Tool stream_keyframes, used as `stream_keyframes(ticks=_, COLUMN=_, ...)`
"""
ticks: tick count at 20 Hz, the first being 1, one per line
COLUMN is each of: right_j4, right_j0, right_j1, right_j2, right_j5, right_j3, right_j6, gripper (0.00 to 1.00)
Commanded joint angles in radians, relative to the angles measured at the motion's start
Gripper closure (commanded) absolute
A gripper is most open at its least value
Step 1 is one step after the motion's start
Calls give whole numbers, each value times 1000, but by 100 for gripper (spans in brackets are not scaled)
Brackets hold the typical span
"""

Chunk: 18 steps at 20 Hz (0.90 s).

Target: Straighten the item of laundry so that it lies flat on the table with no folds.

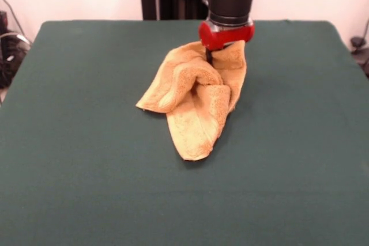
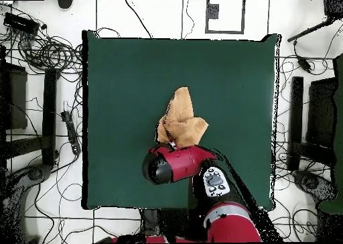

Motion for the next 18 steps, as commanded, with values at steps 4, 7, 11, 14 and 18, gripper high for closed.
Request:
stream_keyframes(ticks=4, right_j4=31, right_j0=-4, right_j1=5, right_j2=103, right_j5=48, right_j3=12, right_j6=108, gripper=100)
stream_keyframes(ticks=7, right_j4=35, right_j0=7, right_j1=-2, right_j2=94, right_j5=70, right_j3=4, right_j6=106, gripper=100)
stream_keyframes(ticks=11, right_j4=60, right_j0=-4, right_j1=-34, right_j2=102, right_j5=112, right_j3=22, right_j6=109, gripper=100)
stream_keyframes(ticks=14, right_j4=94, right_j0=-58, right_j1=-150, right_j2=149, right_j5=201, right_j3=80, right_j6=71, gripper=100)
stream_keyframes(ticks=18, right_j4=165, right_j0=-146, right_j1=-324, right_j2=239, right_j5=343, right_j3=154, right_j6=-8, gripper=100)
